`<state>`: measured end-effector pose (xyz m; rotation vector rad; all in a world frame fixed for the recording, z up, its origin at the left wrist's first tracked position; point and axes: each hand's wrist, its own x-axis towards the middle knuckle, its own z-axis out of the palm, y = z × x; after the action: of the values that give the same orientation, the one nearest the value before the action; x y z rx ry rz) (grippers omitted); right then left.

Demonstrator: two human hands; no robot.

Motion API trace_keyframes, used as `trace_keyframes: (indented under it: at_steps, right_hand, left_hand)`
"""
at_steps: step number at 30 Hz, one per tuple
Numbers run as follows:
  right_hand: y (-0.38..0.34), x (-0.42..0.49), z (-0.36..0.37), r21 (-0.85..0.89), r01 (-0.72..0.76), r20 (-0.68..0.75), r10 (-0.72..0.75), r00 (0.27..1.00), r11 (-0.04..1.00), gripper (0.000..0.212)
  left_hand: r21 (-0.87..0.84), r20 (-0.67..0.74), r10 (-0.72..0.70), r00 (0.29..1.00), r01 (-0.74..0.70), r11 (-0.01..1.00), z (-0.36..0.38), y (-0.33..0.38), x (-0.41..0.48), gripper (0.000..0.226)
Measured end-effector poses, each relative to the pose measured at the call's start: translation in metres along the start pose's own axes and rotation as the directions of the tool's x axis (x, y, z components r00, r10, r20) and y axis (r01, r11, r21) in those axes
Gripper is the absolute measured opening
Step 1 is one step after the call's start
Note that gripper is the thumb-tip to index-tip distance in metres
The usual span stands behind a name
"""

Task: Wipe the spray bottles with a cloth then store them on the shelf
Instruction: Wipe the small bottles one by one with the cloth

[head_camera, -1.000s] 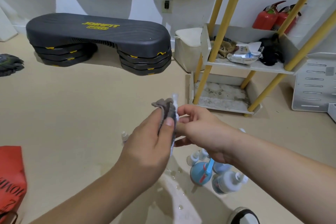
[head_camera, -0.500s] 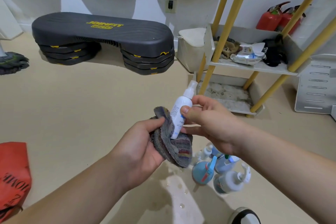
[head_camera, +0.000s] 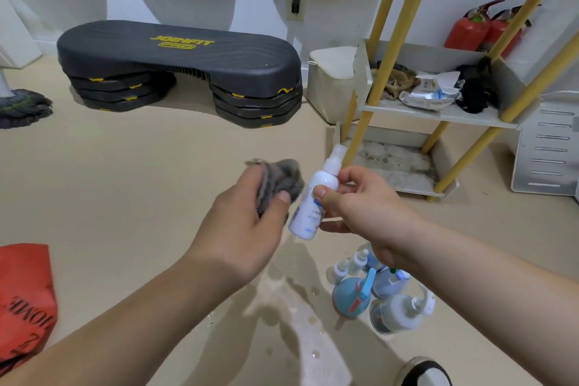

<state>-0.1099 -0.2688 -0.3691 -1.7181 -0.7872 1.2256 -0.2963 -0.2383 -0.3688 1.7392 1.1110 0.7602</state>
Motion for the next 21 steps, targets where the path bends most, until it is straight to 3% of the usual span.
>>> trace_keyframes:
  at_steps: [2,4,6,9,14,15,16,18,19,21]
  right_hand:
    - [0.002,-0.001,0.003,0.038,-0.04,0.1,0.036,0.994,0.998,0.026]
    - [0.0,-0.002,0.005,0.087,-0.044,0.19,0.026,0.981,0.995,0.034]
    - [-0.003,-0.004,0.006,0.14,-0.026,0.235,-0.008,0.972,0.99,0.036]
    - [-0.005,-0.007,0.007,0.186,-0.016,0.275,-0.036,0.961,0.982,0.037]
    - [-0.009,-0.008,0.006,0.217,-0.007,0.257,-0.05,0.965,0.976,0.04]
    - [-0.01,-0.008,0.006,0.233,-0.007,0.252,-0.053,0.966,0.972,0.039]
    - [-0.011,-0.008,0.006,0.247,-0.005,0.253,-0.06,0.966,0.969,0.035]
    - [-0.012,-0.009,0.007,0.258,-0.001,0.268,-0.071,0.961,0.966,0.024]
    - [-0.011,-0.01,0.008,0.251,0.004,0.278,-0.076,0.958,0.968,0.021]
    - [-0.01,-0.01,0.009,0.228,0.015,0.295,-0.084,0.952,0.974,0.014]
  left_hand:
    - [0.221,0.179,0.284,0.942,-0.32,0.921,-0.001,0.001,-0.004,0.006]
    - [0.372,0.328,0.282,0.901,-0.398,0.838,-0.003,0.001,-0.003,0.025]
    - [0.539,0.284,0.153,0.947,-0.29,0.791,-0.008,0.003,0.0,0.044]
    - [0.7,0.237,0.087,0.968,-0.232,0.675,-0.011,0.012,-0.004,0.051]
    - [0.821,-0.069,0.144,0.987,-0.025,0.57,-0.015,0.011,0.004,0.077]
    - [0.808,-0.097,0.13,0.987,0.002,0.589,-0.016,0.006,0.006,0.084]
    - [0.742,-0.103,0.075,0.992,0.027,0.67,-0.016,0.003,0.007,0.086]
    - [0.359,-0.029,-0.13,0.991,0.132,0.924,-0.009,-0.003,0.004,0.072]
    - [0.084,0.058,-0.228,0.972,0.222,0.971,-0.002,-0.002,0.001,0.06]
    - [-0.228,0.195,-0.308,0.931,0.349,0.909,0.011,0.0,-0.004,0.046]
